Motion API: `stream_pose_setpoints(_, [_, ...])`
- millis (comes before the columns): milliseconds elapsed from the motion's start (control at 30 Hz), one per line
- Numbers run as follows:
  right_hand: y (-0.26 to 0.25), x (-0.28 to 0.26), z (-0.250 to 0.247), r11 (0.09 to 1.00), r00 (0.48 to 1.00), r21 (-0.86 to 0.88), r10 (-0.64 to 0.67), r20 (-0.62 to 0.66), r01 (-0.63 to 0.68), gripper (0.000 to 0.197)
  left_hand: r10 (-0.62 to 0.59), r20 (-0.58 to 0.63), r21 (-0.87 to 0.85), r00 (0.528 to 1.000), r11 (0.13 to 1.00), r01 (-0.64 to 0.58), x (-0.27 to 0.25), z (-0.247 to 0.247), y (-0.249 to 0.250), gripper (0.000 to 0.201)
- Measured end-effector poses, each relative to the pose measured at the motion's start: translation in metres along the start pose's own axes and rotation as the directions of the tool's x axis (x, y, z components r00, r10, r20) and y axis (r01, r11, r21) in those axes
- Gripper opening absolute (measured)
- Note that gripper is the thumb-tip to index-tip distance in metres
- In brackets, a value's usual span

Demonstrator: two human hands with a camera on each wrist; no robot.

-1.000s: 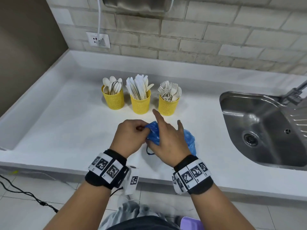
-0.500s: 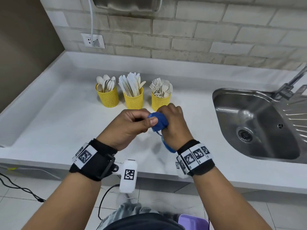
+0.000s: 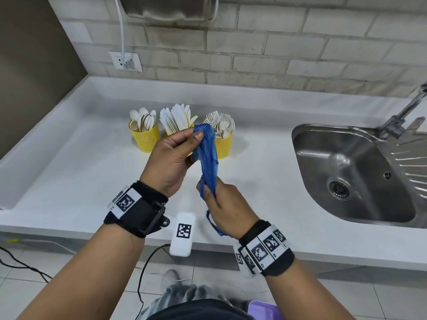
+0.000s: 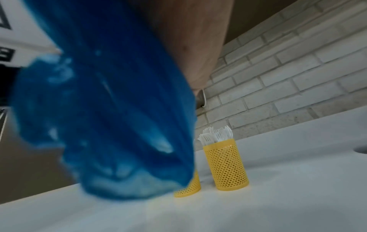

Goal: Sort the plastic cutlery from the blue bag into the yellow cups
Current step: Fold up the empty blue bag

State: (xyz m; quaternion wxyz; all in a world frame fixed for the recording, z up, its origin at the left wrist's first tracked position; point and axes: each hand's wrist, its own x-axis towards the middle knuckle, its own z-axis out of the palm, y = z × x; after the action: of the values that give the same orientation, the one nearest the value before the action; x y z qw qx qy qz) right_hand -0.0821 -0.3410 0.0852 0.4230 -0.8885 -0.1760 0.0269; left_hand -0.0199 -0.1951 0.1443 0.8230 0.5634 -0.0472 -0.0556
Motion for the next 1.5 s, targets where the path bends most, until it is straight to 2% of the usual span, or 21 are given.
stream_pose_setpoints(100, [-0.003,-0.008,-0.005,0.999,1.000,-0.035,-0.030,-0.009,0.029,0.027,0.010,-0.095,0.057,0.995,0.998,-0.004,0.007,-0.003,-0.004,0.023])
stream_pose_setpoints(167, [-0.005,-0.011,-0.008,0.993,0.998,-0.103,-0.063,0.024,0.065,0.028,0.084,-0.156,0.241,0.984,0.970,-0.045,0.012,-0.007,-0.008,0.023])
stream_pose_setpoints(233, [-0.008,-0.015,-0.014,0.984,0.995,-0.145,-0.094,0.036,0.099,0.026,0.219,-0.165,0.475,0.962,0.872,-0.117,0.015,-0.011,-0.011,0.017])
stream_pose_setpoints(300, [-0.013,-0.018,-0.024,0.978,0.991,-0.159,-0.132,0.016,0.133,0.029,0.314,-0.138,0.617,0.939,0.769,-0.167,0.016,-0.013,-0.011,0.012])
stream_pose_setpoints(433, [-0.027,-0.019,-0.053,0.956,0.960,-0.187,-0.251,-0.127,0.226,0.022,0.309,-0.119,0.627,0.944,0.760,-0.169,0.015,-0.016,-0.012,0.010])
stream_pose_setpoints(533, [-0.036,-0.008,-0.078,0.935,0.913,-0.236,-0.322,-0.249,0.265,0.019,0.258,0.001,0.719,0.966,0.671,-0.181,0.011,-0.014,-0.015,0.015])
stream_pose_setpoints(600, [-0.039,0.003,-0.093,0.922,0.889,-0.253,-0.360,-0.282,0.293,0.017,0.128,0.118,0.731,0.985,0.660,-0.174,0.006,-0.010,-0.012,0.024])
stream_pose_setpoints(667, [-0.038,0.017,-0.105,0.926,0.881,-0.216,-0.364,-0.301,0.309,0.016,0.022,0.262,0.733,0.965,0.646,-0.214,0.001,-0.009,-0.007,0.031])
stream_pose_setpoints(700, [-0.036,0.024,-0.110,0.936,0.884,-0.184,-0.344,-0.316,0.299,0.015,-0.011,0.323,0.713,0.946,0.660,-0.236,-0.001,-0.008,-0.004,0.029])
stream_pose_setpoints(767, [-0.026,0.037,-0.113,0.962,0.901,-0.113,-0.273,-0.338,0.249,0.013,-0.022,0.406,0.618,0.913,0.743,-0.257,-0.006,-0.008,0.001,0.018])
stream_pose_setpoints(833, [-0.013,0.049,-0.106,0.980,0.922,-0.060,-0.199,-0.333,0.190,0.016,0.041,0.427,0.499,0.903,0.822,-0.274,-0.010,-0.007,0.006,0.020])
stream_pose_setpoints(967, [0.007,0.050,-0.067,0.993,0.952,0.025,-0.107,-0.285,0.119,0.023,0.244,0.321,0.361,0.915,0.862,-0.356,-0.011,-0.005,0.013,0.023])
stream_pose_setpoints(1033, [0.009,0.043,-0.046,0.995,0.965,0.048,-0.070,-0.254,0.085,0.022,0.308,0.246,0.392,0.919,0.835,-0.386,-0.008,-0.007,0.013,0.029])
stream_pose_setpoints(1100, [0.007,0.032,-0.027,0.997,0.978,0.048,-0.044,-0.204,0.054,0.023,0.348,0.201,0.454,0.916,0.795,-0.402,-0.007,-0.010,0.013,0.024])
stream_pose_setpoints(1300, [-0.013,-0.006,-0.007,0.999,1.000,-0.044,-0.025,0.002,0.025,0.019,0.330,0.132,0.574,0.935,0.743,-0.344,-0.008,-0.023,0.010,0.028])
stream_pose_setpoints(1400, [-0.020,-0.019,-0.018,0.992,0.998,-0.114,-0.059,0.011,0.060,0.016,0.355,0.082,0.663,0.931,0.679,-0.317,-0.006,-0.030,0.008,0.026])
stream_pose_setpoints(1500, [-0.033,-0.025,-0.038,0.967,0.989,-0.214,-0.145,-0.023,0.137,0.012,0.370,0.084,0.770,0.925,0.565,-0.296,-0.006,-0.034,0.005,0.026])
